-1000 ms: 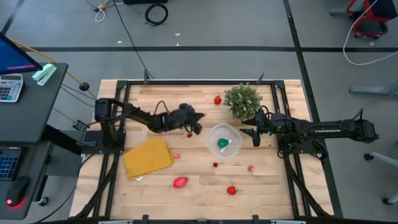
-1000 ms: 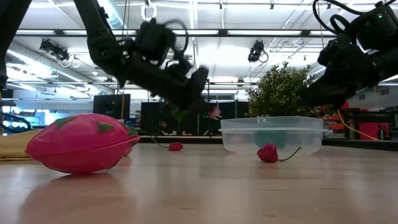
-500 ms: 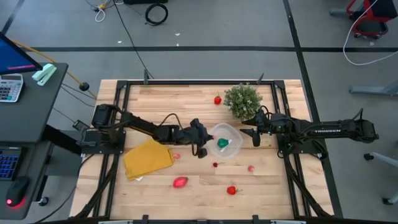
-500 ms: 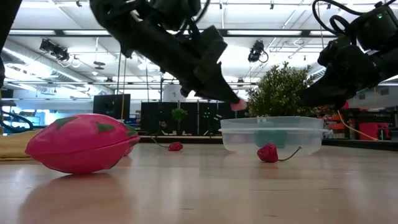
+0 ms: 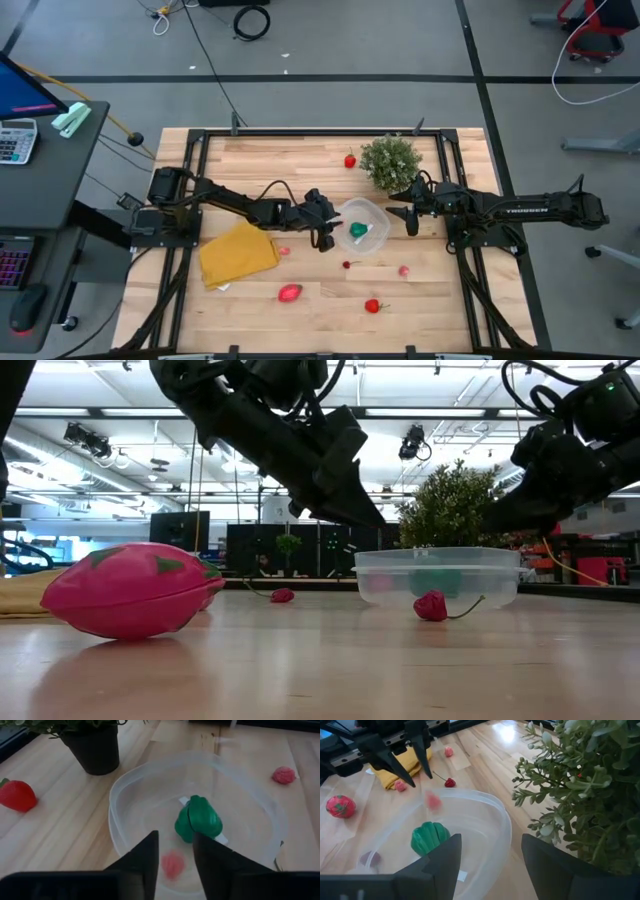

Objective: Pick and placing Produce into tupperware
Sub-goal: Put the peach into the transparent bin

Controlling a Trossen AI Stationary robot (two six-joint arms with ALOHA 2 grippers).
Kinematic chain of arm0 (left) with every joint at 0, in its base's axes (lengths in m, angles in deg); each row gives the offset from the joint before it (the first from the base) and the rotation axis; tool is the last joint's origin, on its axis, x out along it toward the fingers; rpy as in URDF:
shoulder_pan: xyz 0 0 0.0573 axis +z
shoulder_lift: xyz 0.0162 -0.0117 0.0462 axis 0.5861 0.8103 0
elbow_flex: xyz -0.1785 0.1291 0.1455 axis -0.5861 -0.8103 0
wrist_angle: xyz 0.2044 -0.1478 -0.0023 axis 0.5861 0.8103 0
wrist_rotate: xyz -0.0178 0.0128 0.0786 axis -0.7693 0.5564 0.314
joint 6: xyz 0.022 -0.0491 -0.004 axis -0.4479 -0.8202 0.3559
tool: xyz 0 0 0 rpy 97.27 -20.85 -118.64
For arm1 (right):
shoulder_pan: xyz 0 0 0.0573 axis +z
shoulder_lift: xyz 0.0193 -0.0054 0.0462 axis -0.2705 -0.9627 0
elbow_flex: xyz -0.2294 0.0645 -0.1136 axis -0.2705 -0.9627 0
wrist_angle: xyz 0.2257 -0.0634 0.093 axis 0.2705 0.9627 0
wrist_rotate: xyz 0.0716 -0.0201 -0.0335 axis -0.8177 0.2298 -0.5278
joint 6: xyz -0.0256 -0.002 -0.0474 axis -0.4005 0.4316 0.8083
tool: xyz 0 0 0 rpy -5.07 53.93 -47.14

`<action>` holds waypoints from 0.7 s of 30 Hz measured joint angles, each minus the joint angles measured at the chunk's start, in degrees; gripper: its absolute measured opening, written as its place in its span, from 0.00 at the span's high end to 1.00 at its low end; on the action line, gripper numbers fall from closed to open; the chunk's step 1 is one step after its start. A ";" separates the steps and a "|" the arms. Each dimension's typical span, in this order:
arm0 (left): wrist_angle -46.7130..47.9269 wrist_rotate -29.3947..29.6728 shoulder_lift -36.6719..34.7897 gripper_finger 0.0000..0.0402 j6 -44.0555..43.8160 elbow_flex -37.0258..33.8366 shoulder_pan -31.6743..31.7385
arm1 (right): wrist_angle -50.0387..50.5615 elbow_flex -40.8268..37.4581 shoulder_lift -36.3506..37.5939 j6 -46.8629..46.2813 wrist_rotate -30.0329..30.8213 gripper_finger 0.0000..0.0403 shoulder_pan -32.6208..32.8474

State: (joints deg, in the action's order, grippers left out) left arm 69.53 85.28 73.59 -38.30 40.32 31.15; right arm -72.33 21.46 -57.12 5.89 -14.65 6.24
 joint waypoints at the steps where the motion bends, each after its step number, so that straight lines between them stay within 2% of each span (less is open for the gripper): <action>1: -0.09 0.00 0.00 0.65 0.00 0.00 0.01 | -0.01 0.00 0.00 0.69 0.62 0.46 0.00; 6: -1.64 -0.02 0.00 0.59 0.03 0.00 -0.01 | 0.90 0.00 0.00 1.60 1.10 0.46 0.24; 9: -3.93 0.00 0.00 0.58 0.08 0.00 0.13 | 0.92 0.00 0.00 -4.22 0.33 0.46 0.35; 13: -4.50 -0.02 -0.02 0.59 1.19 0.00 0.81 | 0.21 0.00 0.02 -11.39 -6.05 0.48 1.36; 17: -3.70 0.01 -0.02 0.62 2.18 0.00 1.21 | -3.61 0.00 0.02 -13.01 -11.21 0.53 6.05; 21: -3.35 -0.02 -0.02 0.64 5.53 0.00 1.41 | -7.80 0.00 0.02 -15.44 -11.83 0.57 14.99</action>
State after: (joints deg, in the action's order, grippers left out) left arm 66.18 85.26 73.57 -32.77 40.32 32.57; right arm -80.13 21.46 -57.09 -9.55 -26.48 21.23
